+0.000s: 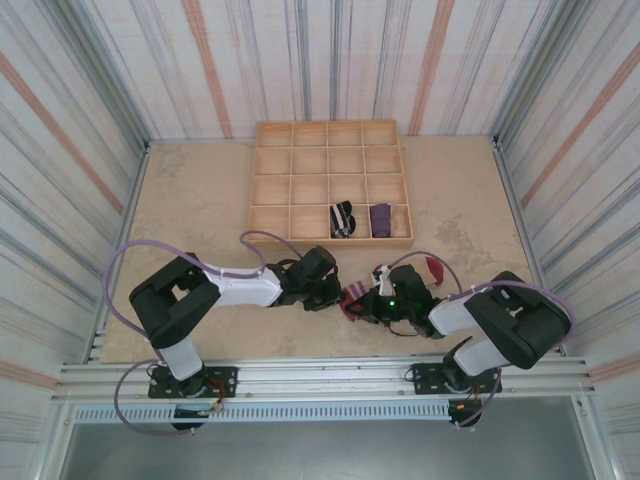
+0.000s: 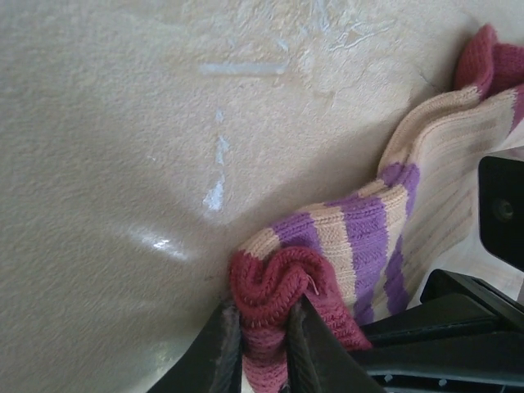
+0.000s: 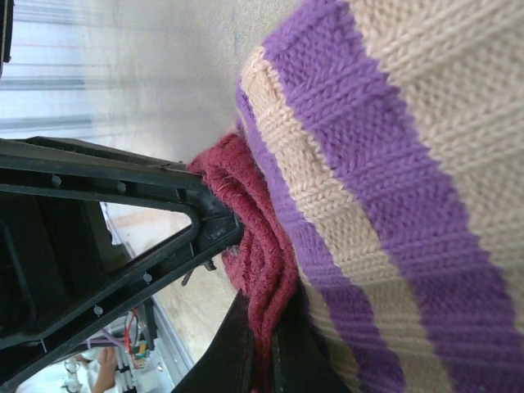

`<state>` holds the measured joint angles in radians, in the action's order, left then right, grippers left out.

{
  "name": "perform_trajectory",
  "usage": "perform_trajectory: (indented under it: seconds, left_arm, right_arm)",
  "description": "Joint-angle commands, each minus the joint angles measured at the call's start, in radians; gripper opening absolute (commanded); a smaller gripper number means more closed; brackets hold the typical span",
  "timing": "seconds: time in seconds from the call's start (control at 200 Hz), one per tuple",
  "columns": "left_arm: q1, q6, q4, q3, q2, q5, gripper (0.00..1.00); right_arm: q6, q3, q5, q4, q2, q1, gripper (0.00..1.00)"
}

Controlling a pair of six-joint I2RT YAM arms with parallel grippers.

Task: Roll the socks

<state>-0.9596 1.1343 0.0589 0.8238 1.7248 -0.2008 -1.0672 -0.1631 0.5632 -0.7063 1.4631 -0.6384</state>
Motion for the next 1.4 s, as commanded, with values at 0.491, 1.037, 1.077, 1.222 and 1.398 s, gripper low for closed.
perform_trajectory:
  seconds: [0.491,1.037,1.077,1.222,1.398]
  left_arm:
    - [-0.002,-0.055,-0.626,0.259,0.01,0.064,0.0]
    - [0.005,-0.066,-0.733,0.398,0.111,-0.124,0.0]
    - [0.005,-0.069,-0.736,0.403,0.12,-0.135,0.0]
    - [0.007,-0.082,-0.737,0.421,0.141,-0.164,0.0]
    - [0.009,-0.091,-0.751,0.429,0.141,-0.17,0.0]
  right_arm:
    - [0.301,-0.236,-0.409,1.091,-0.584,-0.069,0.68]
    - [0.434,-0.344,-1.358,1.073,-0.418,-0.87,0.64]
    - [0.451,-0.366,-1.382,1.056,-0.362,-0.897,0.63]
    - [0.478,-0.416,-1.421,0.99,-0.18,-0.935,0.62]
    - [0.463,-0.429,-1.445,0.944,-0.039,-0.937,0.57]
